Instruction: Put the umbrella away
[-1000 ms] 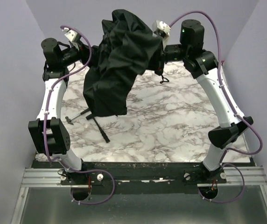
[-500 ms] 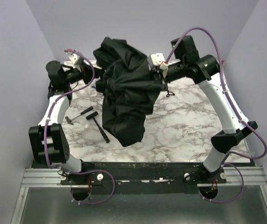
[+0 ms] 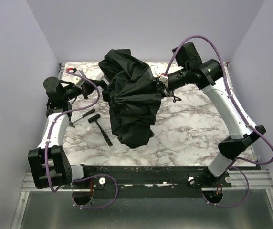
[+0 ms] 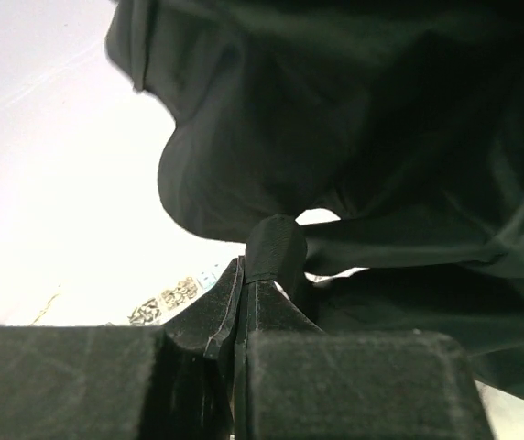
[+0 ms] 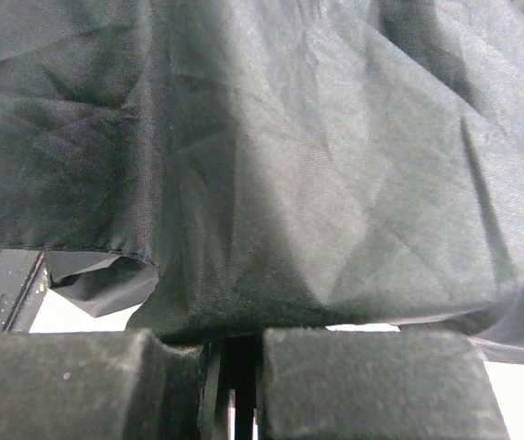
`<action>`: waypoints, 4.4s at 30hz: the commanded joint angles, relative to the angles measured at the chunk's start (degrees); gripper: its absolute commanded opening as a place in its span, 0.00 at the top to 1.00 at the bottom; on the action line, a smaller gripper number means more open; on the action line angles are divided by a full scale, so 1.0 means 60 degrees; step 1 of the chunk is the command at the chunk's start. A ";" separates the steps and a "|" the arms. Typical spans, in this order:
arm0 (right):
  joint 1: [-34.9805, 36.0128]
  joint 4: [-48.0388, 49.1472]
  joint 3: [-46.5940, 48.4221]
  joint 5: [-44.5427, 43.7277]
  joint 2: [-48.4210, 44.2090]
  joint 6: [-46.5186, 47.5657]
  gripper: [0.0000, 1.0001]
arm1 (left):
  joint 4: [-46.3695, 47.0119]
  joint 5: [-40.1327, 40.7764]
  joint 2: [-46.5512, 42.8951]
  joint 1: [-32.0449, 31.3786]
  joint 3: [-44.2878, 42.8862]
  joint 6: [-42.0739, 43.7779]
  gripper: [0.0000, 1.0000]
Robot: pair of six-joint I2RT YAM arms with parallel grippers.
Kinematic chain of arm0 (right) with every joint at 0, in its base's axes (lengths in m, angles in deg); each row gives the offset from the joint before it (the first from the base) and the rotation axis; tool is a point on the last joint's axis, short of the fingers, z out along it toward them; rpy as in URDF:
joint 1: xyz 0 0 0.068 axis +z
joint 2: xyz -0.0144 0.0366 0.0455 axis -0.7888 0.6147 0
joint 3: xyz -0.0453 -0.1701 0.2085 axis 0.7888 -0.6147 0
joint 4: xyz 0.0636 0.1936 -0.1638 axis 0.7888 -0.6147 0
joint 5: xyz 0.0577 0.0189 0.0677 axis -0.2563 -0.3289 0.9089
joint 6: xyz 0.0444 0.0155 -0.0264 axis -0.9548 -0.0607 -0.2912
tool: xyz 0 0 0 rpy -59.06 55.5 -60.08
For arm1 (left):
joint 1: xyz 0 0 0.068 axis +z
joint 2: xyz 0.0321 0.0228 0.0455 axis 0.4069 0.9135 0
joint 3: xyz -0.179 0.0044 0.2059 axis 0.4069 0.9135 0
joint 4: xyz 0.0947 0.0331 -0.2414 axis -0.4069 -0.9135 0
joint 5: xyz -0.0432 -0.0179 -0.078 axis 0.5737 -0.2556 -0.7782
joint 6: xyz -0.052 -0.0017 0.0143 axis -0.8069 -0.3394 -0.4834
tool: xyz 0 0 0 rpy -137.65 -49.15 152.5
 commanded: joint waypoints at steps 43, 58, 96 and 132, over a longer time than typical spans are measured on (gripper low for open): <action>0.0523 0.2966 -0.2168 -0.1879 -0.2029 -0.1001 1.00 | -0.2627 0.4308 -0.0205 0.0590 0.1223 0.0812 1.00; 0.0523 0.5184 -0.4360 -0.3801 -0.3317 -0.2093 1.00 | -0.2806 0.5276 -0.2468 0.0701 0.2848 0.0546 1.00; 0.1430 0.2190 -0.5057 -0.2758 -0.1733 0.1786 1.00 | -0.1689 0.2763 0.0840 -0.0440 -0.0369 -0.1717 1.00; 0.0698 -0.1702 -0.3052 -0.2994 0.1879 0.0234 1.00 | -0.1141 0.0866 0.3631 -0.2690 -0.2167 -0.1817 1.00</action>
